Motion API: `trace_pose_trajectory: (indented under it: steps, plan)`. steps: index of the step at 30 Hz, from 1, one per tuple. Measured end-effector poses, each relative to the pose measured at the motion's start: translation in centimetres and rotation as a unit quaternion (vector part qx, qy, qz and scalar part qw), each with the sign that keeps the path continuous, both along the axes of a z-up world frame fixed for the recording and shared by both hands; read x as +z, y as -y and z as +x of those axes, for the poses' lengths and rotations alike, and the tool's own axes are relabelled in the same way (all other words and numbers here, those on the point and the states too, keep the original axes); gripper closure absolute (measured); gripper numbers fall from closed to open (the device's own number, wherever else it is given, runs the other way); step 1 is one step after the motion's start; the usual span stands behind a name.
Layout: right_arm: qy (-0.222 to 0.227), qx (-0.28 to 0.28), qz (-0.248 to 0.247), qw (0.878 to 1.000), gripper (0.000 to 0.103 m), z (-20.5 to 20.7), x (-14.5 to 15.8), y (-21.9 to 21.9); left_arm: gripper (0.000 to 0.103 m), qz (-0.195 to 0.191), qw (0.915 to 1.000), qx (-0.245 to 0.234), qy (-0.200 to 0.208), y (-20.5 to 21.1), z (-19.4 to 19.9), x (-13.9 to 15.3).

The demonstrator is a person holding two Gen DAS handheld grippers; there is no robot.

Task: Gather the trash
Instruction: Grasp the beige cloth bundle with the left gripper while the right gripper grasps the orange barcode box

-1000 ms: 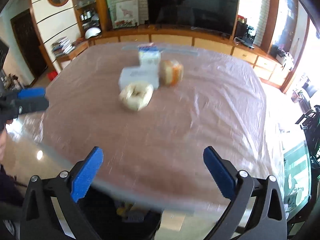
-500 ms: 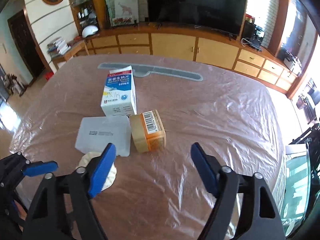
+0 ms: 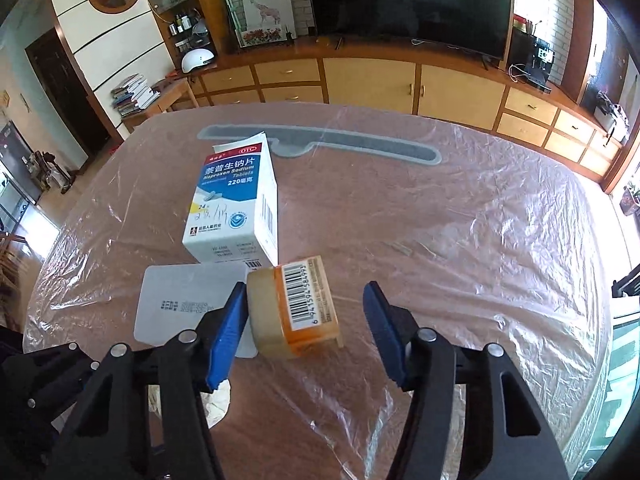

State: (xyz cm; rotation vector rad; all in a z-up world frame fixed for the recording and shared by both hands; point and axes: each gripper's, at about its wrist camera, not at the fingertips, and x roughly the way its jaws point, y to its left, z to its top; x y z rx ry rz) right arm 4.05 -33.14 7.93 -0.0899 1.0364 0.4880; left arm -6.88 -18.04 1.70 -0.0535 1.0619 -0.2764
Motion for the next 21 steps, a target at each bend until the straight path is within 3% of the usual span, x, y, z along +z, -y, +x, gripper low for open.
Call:
trace_pose_trajectory:
  steps: [3, 5, 10, 13, 16, 18, 20, 21]
  plan:
    - [0.005, 0.004, -0.011, 1.0, 0.046, -0.1, -0.3, -0.1, 0.05, 0.005, 1.0, 0.005, 0.005, 0.3, 0.2, 0.1]
    - [0.01, 0.004, -0.017, 1.0, 0.052, -0.2, -0.5, 0.1, 0.05, 0.009, 0.9999, 0.008, 0.008, 0.4, 0.3, 0.1]
    - [0.001, 0.003, 0.008, 1.0, 0.053, 0.0, -0.9, 0.4, 0.051, 0.007, 0.9996, 0.025, 0.009, -0.1, 0.5, -0.1]
    - [0.001, -0.014, 0.009, 1.0, 0.039, 0.1, -1.1, 0.5, 0.05, 0.018, 0.9991, 0.035, 0.013, -0.2, 0.4, 0.0]
    - [-0.003, -0.025, 0.011, 1.0, 0.038, 0.2, -1.3, 0.6, 0.051, 0.022, 0.9982, 0.054, 0.013, -0.8, 0.6, -0.1]
    - [-0.002, -0.027, 0.013, 1.0, 0.045, 0.1, -1.3, 0.7, 0.051, 0.02, 0.9975, 0.066, 0.013, -1.4, 0.6, 0.0]
    - [0.0, -0.024, 0.012, 1.0, 0.065, -0.1, -1.2, 0.7, 0.051, 0.016, 0.9972, 0.072, 0.013, -2.0, 0.5, -0.1]
    - [0.003, -0.028, 0.008, 1.0, 0.065, -0.2, -1.2, 0.7, 0.051, 0.016, 0.9971, 0.073, 0.014, -2.1, 0.6, -0.1]
